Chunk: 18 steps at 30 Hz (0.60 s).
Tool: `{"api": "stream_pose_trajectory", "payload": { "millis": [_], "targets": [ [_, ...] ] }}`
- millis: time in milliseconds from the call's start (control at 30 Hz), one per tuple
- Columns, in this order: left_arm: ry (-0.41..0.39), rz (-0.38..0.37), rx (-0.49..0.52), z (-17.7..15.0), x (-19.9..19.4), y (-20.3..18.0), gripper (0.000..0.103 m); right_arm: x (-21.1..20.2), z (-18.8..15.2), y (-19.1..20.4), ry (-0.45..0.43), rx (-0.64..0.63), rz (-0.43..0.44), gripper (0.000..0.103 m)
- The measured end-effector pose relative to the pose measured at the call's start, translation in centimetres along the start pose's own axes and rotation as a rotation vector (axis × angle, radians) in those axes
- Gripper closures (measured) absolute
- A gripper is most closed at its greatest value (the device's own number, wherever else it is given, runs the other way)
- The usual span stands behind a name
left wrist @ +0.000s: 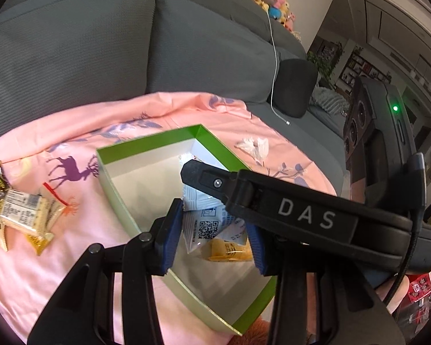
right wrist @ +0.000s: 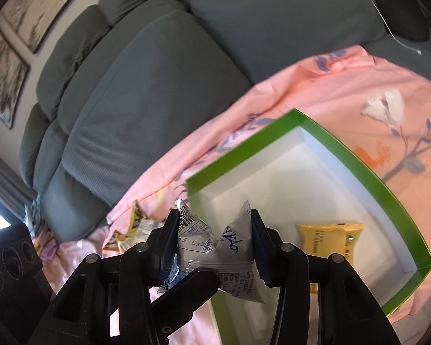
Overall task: Organize snacks
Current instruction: 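Carry the white packet into the green box and open the right gripper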
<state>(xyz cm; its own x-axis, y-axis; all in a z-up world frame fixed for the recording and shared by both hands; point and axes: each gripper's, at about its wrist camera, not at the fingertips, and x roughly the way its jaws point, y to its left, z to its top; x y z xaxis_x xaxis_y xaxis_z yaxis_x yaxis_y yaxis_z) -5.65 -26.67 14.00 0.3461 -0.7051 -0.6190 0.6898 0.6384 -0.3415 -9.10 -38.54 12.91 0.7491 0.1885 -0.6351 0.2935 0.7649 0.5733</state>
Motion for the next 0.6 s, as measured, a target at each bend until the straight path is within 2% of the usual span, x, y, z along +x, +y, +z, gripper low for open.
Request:
{"api": "stream_pose_trajectory", "payload": {
  "millis": [333,600],
  "targets": [
    [0.095,-0.018,-0.025,0.0,4.1,0.5,0.061,2.4,0.4,-3.5,0.062,0.077,-0.055,0.054],
    [0.148,-0.019,-0.043,-0.2,5.8,0.6,0.062,3.4,0.2,-5.1,0.100,0.121,-0.093,0.054]
  ]
}}
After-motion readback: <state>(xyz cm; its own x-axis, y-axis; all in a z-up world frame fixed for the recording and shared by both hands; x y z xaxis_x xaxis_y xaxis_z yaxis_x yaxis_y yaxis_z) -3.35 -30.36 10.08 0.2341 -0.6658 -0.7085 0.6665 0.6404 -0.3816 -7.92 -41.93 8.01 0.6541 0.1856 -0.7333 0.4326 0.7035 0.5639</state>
